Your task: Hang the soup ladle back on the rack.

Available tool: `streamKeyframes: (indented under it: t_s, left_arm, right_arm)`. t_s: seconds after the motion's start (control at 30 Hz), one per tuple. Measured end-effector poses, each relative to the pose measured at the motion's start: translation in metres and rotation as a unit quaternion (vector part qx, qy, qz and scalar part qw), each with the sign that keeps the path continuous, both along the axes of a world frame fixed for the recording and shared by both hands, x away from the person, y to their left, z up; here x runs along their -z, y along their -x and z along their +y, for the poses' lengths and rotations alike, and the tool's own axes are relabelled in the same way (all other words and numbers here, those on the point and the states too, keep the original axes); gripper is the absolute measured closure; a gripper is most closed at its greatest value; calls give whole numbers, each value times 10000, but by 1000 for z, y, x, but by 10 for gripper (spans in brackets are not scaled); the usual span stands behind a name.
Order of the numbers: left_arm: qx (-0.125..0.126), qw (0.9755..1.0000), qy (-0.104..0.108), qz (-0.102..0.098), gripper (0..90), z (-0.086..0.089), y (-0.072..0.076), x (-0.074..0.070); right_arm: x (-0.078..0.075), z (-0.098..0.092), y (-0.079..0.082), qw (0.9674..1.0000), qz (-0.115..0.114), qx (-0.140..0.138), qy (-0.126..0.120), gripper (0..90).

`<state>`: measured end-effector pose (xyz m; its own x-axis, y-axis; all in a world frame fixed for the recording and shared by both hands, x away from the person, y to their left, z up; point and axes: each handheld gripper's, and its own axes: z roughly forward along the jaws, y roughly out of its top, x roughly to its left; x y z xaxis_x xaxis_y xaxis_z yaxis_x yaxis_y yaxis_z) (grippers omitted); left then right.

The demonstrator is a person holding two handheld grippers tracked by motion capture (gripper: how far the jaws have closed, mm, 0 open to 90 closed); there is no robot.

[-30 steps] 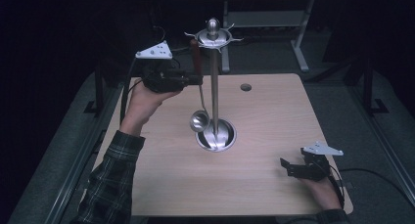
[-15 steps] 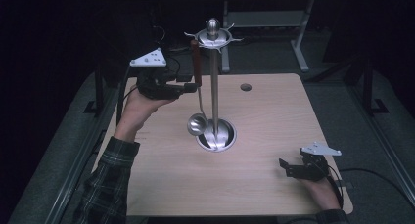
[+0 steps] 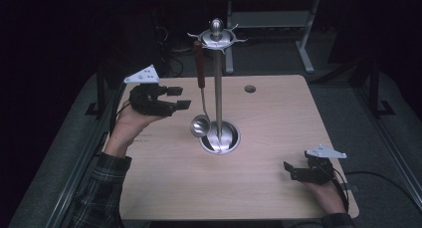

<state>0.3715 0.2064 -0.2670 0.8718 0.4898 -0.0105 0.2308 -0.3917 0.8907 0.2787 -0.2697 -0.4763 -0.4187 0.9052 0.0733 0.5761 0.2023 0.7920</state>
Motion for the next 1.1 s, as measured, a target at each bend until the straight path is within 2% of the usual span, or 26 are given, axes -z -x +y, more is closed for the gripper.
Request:
streamKeyframes:
  t_s: [0.37,0.7,1.1]
  left_arm:
    - [-226,9995,-225,86,346,12,13,34]
    - [-475,9980,-285,304,299,25,21,66]
    - [-803,9952,-466,309,237,42,32,99]
  right_arm:
    - [0,0,0,10000,-9,-6,22,84]
    - [0,0,0,10000,-5,-4,23,85]
    - [0,0,0,10000,-16,-6,25,85]
